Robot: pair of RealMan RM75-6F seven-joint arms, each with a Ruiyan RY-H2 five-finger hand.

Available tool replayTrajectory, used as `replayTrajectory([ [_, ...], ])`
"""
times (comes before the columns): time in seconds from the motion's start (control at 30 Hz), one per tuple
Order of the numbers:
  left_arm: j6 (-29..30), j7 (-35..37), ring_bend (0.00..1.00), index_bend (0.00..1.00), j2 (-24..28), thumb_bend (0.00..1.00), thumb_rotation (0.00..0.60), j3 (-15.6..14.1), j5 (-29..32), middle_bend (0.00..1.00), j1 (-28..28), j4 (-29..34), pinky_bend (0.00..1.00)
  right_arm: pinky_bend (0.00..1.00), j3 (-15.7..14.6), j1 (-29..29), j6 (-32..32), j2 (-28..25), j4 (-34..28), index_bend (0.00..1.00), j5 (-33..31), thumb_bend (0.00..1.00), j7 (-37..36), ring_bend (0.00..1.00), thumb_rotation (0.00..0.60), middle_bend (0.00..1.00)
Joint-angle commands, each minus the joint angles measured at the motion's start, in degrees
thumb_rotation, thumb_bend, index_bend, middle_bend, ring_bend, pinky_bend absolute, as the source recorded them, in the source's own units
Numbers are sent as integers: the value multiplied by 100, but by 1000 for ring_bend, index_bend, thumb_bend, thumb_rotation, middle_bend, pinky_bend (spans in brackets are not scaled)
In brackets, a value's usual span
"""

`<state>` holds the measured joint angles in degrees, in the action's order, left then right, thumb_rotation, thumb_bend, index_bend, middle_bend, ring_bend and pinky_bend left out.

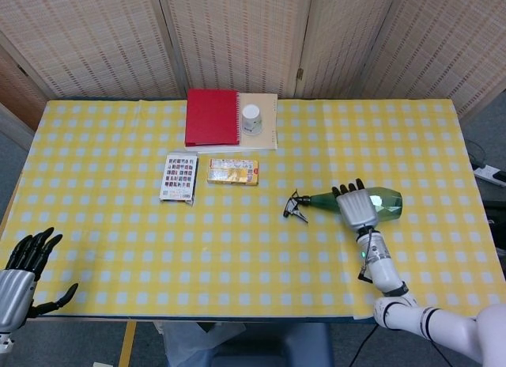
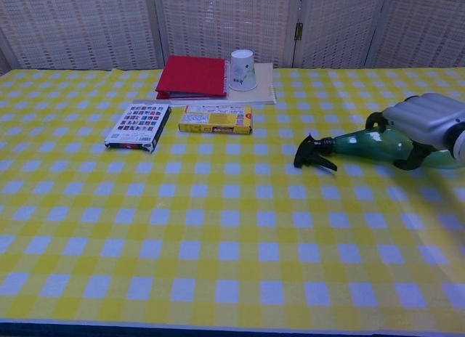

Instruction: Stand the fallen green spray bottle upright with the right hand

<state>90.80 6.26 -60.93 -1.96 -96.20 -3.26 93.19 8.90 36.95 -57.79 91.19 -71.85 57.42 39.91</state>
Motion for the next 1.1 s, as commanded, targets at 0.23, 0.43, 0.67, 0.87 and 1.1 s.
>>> replayTrajectory([
  [0.23,-144,-56,63,0,-20,340,329,-32,-28,14,-62,16,0,393,598,-327,-779,-222,-512,609,916,377,-2719,467,600,546],
  [0.43,-209,-79,64,0,-35,340,328,-28,9,14,-89,11,0,412,934,-568,-1385,-63,-493,610,1188,377,-4183,474,600,547],
  [0.67,-218,6,63,0,-23,340,329,-63,-49,14,-105,11,0,412,1209,-1077,-1441,368,-325,610,827,376,-6633,476,600,542],
  [0.87,-219,19,63,0,-23,340,331,-63,-41,14,-108,15,0,407,1093,-1280,-1082,508,42,610,950,377,-7898,476,600,533],
  [1.1,-222,56,64,0,-15,340,330,-61,-25,14,-113,-2,0,402,926,-1379,-1345,700,709,610,1584,378,-8899,469,600,531],
])
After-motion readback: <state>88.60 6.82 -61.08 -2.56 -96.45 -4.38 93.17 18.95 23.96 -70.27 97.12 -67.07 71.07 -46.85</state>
